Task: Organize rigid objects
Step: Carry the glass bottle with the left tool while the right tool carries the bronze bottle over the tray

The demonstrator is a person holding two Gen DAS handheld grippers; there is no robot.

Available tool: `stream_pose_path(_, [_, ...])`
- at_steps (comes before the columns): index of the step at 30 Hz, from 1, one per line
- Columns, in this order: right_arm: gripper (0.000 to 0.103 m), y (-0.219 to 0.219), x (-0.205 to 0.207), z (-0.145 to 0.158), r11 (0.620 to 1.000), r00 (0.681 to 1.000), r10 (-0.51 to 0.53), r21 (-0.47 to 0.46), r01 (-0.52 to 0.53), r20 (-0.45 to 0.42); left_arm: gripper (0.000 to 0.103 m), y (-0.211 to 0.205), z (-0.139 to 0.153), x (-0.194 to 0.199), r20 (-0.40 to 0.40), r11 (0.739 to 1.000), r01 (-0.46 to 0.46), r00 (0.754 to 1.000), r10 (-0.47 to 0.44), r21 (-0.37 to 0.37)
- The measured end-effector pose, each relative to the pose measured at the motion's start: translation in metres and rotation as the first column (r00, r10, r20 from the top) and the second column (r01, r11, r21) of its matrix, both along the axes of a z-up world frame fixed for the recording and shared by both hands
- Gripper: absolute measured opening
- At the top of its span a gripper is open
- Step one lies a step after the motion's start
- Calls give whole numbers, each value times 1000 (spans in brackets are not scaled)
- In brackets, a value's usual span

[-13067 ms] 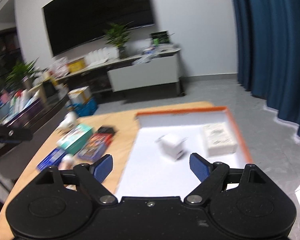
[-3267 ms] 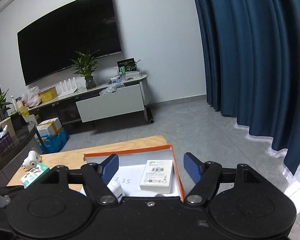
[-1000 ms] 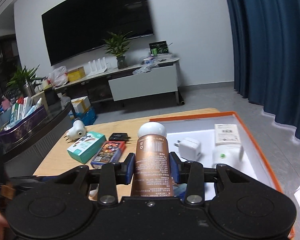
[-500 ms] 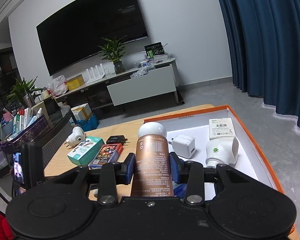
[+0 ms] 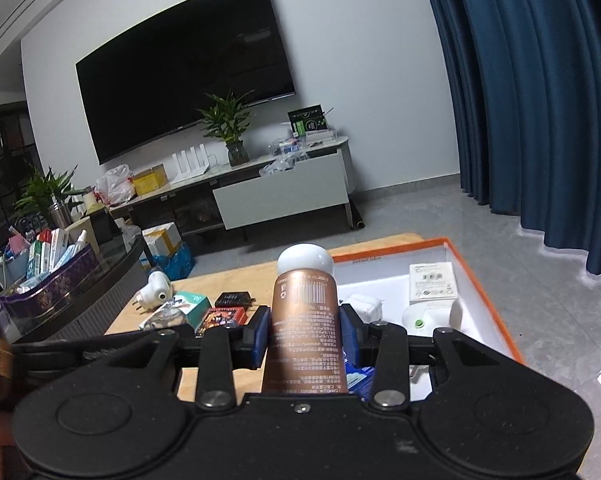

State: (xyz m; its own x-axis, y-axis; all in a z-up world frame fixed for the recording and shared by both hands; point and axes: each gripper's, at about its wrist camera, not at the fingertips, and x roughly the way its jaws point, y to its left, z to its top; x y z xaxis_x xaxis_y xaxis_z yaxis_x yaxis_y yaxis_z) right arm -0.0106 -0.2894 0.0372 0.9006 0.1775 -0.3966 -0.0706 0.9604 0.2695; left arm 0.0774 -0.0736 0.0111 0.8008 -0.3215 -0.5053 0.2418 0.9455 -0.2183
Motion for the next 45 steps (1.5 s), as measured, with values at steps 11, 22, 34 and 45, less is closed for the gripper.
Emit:
stream_pose_path(11, [46,-18,-29,13,999,999,-48,-7,48,19,53,-46,22,-39,55,997,54,997,-57,57])
stream_pose_path(22, [46,-32,-47,17,997,996,-79,4,79,37,53,-58,22,-55,54,995,84,995,-86,49])
stream_pose_path(34, [46,-33,-53,21,997,996,-76,1,76,47,53,-59,20,-57,60,995,91,994,-93,40])
stream_pose_path(45, [46,-34,-50,20,996,996,-84,-8,84,33,53,-62,11,-58,42,994,101,994,-103,38])
